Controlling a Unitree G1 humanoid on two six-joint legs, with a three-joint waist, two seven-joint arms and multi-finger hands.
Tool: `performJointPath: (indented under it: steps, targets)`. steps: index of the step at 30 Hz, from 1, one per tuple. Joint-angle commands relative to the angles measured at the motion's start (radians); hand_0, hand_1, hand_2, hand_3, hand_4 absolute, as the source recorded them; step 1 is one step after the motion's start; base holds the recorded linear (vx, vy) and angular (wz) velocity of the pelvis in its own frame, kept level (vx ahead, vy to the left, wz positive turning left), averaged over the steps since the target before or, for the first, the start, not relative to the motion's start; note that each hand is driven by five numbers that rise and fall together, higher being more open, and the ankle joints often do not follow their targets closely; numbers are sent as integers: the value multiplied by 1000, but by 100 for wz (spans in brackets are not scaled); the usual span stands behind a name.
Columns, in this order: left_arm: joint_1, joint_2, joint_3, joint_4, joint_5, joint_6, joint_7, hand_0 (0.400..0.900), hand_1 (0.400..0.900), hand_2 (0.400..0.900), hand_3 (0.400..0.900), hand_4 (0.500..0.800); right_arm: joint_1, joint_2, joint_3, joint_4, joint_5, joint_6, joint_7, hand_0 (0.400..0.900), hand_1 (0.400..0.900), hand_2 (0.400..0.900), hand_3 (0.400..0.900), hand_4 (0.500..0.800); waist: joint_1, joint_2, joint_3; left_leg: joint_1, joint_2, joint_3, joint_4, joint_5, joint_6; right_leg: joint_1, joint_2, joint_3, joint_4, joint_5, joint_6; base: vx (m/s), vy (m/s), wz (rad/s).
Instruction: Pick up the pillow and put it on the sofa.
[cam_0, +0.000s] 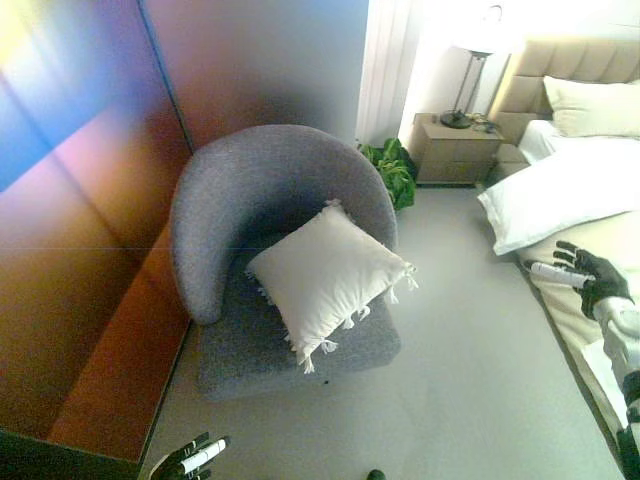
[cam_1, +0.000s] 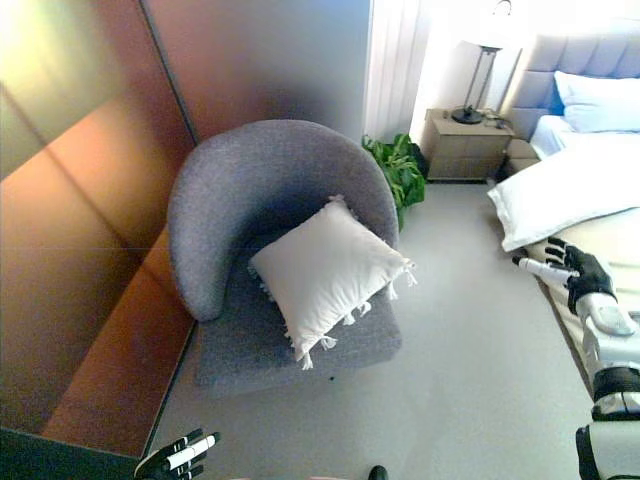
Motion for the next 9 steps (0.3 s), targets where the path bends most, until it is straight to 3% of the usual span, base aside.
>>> performJointPath:
  steps: [1, 9]
  targets:
    - [-38, 34, 15, 26, -50, -64, 10, 900, 900, 900, 900, 800, 1, 52, -52, -115, 8, -145, -16, 900, 900, 900, 900, 800, -14, -27, -27, -3, 27, 18, 16, -54, -3, 34, -81, -4, 61, -103, 89, -27, -12, -11]
    - [-37, 37, 19, 7, -58, -103, -4, 900, 900, 900, 900, 800, 55, 93, -84, -112, 15, -194, 4, 900, 900, 900, 900, 800, -21, -21, -27, 3, 25, 20, 15, -59, -5, 40, -78, -2, 50, -99, 89, -20, -10, -5]
